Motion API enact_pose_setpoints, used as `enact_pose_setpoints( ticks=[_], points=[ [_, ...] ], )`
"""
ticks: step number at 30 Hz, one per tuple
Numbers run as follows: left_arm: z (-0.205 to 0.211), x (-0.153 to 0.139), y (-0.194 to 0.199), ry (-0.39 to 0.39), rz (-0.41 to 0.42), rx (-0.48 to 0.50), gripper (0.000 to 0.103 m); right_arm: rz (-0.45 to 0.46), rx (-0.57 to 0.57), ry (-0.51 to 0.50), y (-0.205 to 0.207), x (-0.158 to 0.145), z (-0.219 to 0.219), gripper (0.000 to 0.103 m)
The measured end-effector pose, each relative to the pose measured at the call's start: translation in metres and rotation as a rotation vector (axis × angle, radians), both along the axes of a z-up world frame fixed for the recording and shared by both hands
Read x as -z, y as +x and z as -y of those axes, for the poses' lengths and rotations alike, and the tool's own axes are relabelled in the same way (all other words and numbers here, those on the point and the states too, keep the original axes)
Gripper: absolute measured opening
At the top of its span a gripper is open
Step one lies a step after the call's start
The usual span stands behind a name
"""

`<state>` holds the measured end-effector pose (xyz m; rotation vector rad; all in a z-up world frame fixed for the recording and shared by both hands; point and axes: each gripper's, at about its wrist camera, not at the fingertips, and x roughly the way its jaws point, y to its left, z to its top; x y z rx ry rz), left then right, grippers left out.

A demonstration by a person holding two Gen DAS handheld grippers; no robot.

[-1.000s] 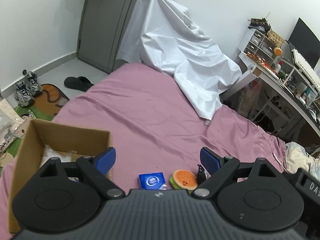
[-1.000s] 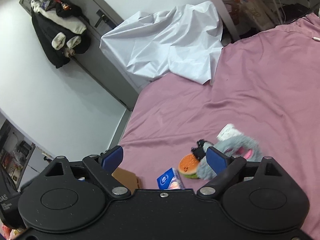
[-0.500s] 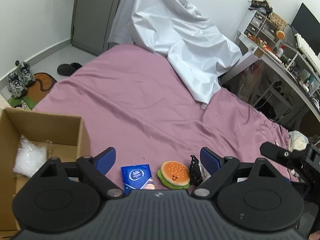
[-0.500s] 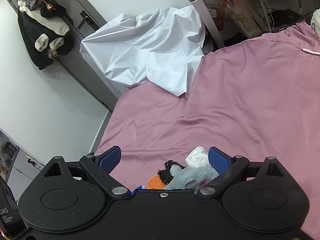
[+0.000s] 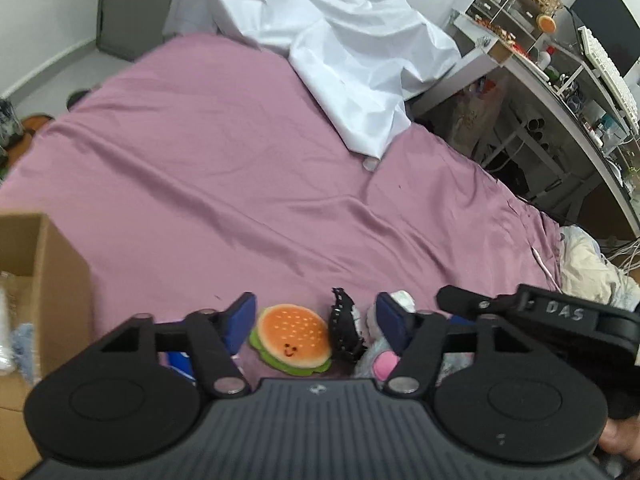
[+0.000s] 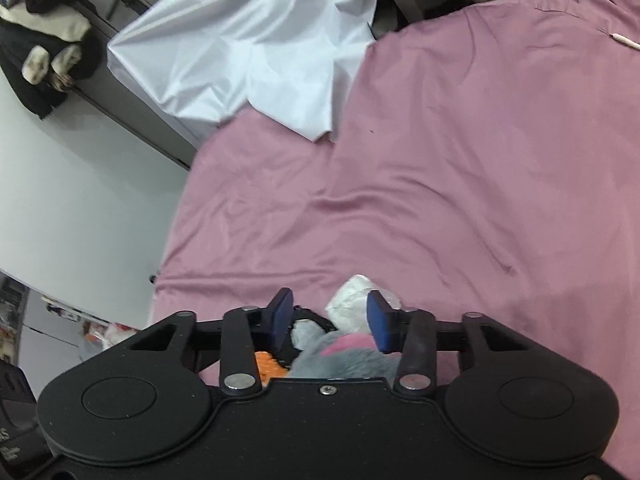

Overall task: Organize soft objects
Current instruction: 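Grasp the black toy with the left gripper while the right grasps the white packet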

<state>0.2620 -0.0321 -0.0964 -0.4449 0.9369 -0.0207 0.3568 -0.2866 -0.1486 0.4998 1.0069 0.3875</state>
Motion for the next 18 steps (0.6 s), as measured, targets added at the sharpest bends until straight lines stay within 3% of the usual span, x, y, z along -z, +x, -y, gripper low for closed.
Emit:
enact_pose_setpoints(
  ticks=[2,6,8,9,15,18],
  points=[
    [0.001,0.007,0.007,-0.018,-0.025,0.003,0.049,-0.020,0.000,-0.006,0.005,0.005,0.000,0.041],
    [0.005,0.016,0.018,-0.042,-0.051,0.018,0.045,-0.061,-0.005,-0.021,0.013,0.013,0.000,0.044],
    [0.007,0.019,0.022,-0.051,-0.061,0.028,0.044,-0.090,0.000,-0.006,0.017,0.018,0.001,0.060],
    [0.009,0.021,0.025,-0.056,-0.065,0.032,0.044,-0.100,0.005,0.001,0.018,0.020,0.000,0.063],
    [0.015,0.034,0.036,-0.088,-0.112,0.061,0.041,-0.175,0.011,0.030,0.026,0.035,-0.008,0.063],
    [0.017,0.039,0.039,-0.083,-0.128,0.068,0.030,-0.208,0.018,0.043,0.026,0.044,-0.013,0.057]
  ],
)
